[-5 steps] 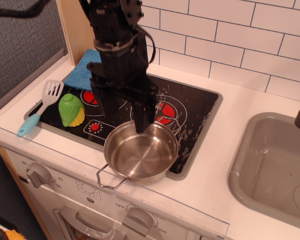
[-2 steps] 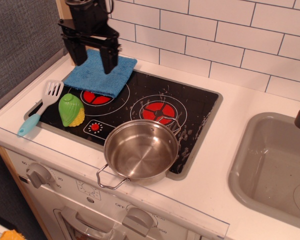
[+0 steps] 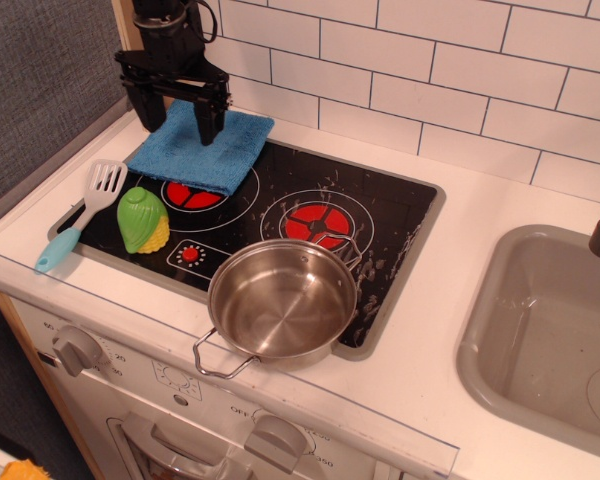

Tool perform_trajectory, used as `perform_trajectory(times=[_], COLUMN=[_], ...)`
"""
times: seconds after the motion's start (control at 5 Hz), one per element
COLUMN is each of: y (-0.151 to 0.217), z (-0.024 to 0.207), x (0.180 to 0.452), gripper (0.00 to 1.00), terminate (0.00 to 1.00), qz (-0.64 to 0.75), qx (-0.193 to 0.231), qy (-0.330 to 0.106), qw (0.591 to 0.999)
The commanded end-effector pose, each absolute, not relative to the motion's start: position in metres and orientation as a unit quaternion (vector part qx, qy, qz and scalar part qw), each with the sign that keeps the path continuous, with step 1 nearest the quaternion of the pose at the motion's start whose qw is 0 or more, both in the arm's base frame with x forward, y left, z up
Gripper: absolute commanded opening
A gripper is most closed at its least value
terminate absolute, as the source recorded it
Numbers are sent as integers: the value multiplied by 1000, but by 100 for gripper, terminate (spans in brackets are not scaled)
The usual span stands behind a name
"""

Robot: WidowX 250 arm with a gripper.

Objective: Move the blue towel to the back right corner of the stove

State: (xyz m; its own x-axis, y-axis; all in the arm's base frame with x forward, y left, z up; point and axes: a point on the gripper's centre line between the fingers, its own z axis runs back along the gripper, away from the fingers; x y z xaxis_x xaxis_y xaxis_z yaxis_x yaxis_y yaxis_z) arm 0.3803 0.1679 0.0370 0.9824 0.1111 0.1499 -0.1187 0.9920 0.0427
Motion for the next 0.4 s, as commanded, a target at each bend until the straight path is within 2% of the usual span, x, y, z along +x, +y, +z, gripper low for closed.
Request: perform_trajectory(times=[0.0, 0.2], y=[160, 147], z=[25, 7], x=[394, 387], gripper=[100, 100], terminate=[0, 0], qz=[43, 35], qx=[25, 8], qy=[-72, -49], qw=[996, 998])
